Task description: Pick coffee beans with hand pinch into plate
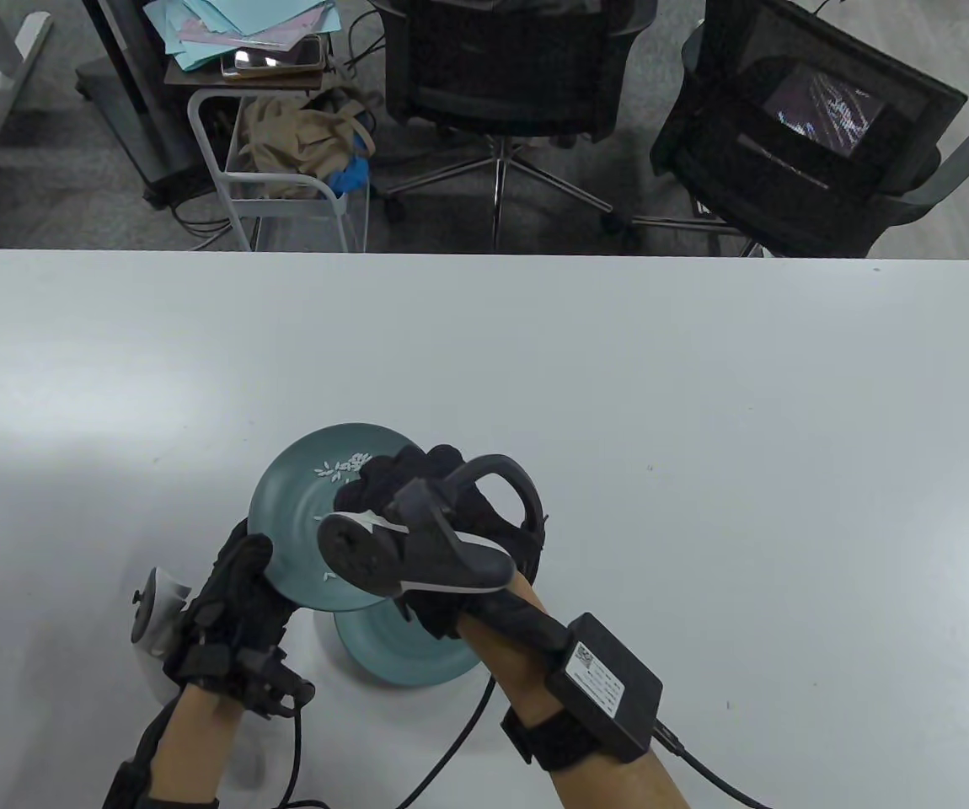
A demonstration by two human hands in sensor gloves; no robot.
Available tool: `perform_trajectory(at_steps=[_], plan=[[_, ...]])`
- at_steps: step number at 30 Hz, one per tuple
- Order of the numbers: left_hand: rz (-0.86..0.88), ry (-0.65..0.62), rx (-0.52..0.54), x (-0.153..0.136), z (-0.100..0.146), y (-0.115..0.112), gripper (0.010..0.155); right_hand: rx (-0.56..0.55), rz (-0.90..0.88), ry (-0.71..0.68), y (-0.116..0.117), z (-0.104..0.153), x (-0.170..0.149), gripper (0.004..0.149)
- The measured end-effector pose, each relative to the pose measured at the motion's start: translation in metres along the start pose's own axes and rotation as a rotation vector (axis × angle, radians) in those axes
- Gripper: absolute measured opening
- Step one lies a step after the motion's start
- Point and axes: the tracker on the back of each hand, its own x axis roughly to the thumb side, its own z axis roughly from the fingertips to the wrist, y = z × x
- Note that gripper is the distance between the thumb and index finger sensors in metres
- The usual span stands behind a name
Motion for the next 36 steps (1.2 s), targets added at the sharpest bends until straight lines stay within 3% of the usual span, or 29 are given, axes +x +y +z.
perform_trajectory(at_steps=[6,14,24,36], plan=[[0.005,-0.008,0.006,0.003,0.001,0.003,0.061,-0.151,-0.103,0.035,0.018,0.037,-0.011,0.035],[0.002,-0.010,0.011,0.005,0.001,0.004,0.061,-0.182,-0.196,0.093,0.059,0.062,-0.022,0.035],[0.025,-0.010,0.027,0.009,0.001,0.011,0.061,-0.063,-0.157,0.103,0.083,0.074,-0.022,0.035],[0.034,-0.009,0.039,0.009,0.002,0.012,0.061,0.091,-0.093,0.096,0.101,0.071,-0.014,0.035]])
